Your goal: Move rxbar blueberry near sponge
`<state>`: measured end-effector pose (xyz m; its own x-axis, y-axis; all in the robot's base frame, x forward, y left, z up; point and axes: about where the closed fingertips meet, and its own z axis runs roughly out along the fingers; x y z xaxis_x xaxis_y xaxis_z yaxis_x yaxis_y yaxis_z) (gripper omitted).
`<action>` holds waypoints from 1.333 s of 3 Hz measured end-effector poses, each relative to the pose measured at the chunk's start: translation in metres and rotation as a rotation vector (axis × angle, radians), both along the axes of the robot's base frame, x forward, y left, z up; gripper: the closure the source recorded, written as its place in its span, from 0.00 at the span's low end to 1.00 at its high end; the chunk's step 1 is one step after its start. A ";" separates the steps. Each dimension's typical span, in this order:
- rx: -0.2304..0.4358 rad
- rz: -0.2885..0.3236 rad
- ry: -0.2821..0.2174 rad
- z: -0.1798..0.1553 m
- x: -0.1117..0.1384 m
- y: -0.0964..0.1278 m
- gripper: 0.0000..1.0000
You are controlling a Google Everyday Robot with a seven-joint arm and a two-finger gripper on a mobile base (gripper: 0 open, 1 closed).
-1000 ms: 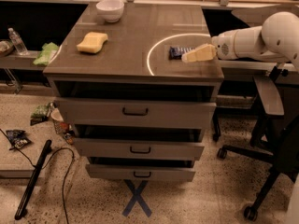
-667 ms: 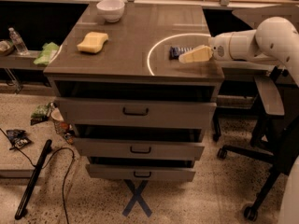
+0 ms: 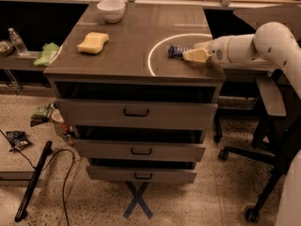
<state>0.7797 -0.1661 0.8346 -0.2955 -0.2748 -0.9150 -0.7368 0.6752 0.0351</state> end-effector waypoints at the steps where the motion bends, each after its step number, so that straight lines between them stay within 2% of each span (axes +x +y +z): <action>1: 0.026 0.100 -0.040 0.014 -0.003 0.031 0.80; 2: 0.076 0.234 -0.102 0.052 -0.008 0.106 1.00; 3: 0.088 0.331 -0.113 0.058 -0.009 0.166 1.00; 4: 0.087 0.389 -0.103 0.048 -0.007 0.201 1.00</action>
Offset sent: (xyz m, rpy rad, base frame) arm -0.0132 0.1549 0.0975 0.1310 -0.1788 0.3220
